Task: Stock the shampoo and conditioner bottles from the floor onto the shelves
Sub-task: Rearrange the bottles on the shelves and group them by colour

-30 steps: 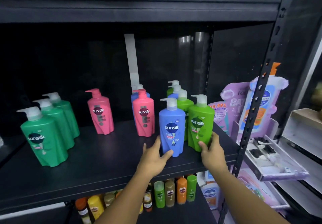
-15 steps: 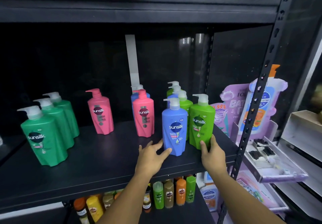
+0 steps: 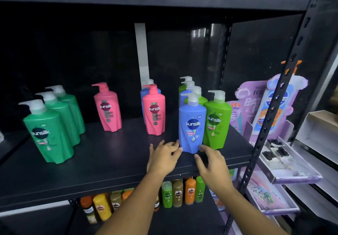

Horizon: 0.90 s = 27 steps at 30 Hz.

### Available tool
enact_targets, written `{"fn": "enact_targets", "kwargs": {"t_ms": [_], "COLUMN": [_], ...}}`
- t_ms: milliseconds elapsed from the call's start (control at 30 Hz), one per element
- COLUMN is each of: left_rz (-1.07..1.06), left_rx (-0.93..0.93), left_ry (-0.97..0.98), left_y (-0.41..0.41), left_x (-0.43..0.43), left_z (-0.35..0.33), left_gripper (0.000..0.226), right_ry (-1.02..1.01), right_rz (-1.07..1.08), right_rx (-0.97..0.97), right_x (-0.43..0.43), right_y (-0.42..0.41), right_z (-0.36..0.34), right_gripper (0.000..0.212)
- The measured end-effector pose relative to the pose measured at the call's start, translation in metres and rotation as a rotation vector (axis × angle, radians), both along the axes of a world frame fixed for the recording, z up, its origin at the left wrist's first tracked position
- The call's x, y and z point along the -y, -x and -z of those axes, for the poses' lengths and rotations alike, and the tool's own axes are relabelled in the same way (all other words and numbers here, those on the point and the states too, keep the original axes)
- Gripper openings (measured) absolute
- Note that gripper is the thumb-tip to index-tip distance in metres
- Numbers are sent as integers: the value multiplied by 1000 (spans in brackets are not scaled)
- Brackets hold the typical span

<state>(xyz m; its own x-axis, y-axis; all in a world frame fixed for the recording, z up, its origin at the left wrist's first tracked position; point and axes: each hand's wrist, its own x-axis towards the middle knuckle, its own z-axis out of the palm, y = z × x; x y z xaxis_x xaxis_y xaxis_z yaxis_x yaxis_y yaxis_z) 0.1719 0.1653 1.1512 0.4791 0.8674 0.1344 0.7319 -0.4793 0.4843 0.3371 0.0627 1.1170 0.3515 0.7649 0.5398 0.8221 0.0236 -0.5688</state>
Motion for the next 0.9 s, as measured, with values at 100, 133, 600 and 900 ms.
{"fn": "enact_targets", "kwargs": {"t_ms": [100,133,600,900], "left_rz": [51,60,-19,-266], "left_rx": [-114,-145,-2,539], "left_ry": [30,38,83,141], "left_y": [1,1,79,67], "left_x": [-2,-3,-43,-87], "left_z": [-1,-2,-9,-23], "left_gripper": [52,53,51,80], "right_ry": [-12,-20,446,609], "right_rz": [41,44,-370,-340], "right_rx": [19,48,393,532], "right_x": [-2,-2,-65,-76], "right_y": [6,9,70,80], "right_z": [-1,0,-36,-25], "right_gripper": [30,28,62,77]}}
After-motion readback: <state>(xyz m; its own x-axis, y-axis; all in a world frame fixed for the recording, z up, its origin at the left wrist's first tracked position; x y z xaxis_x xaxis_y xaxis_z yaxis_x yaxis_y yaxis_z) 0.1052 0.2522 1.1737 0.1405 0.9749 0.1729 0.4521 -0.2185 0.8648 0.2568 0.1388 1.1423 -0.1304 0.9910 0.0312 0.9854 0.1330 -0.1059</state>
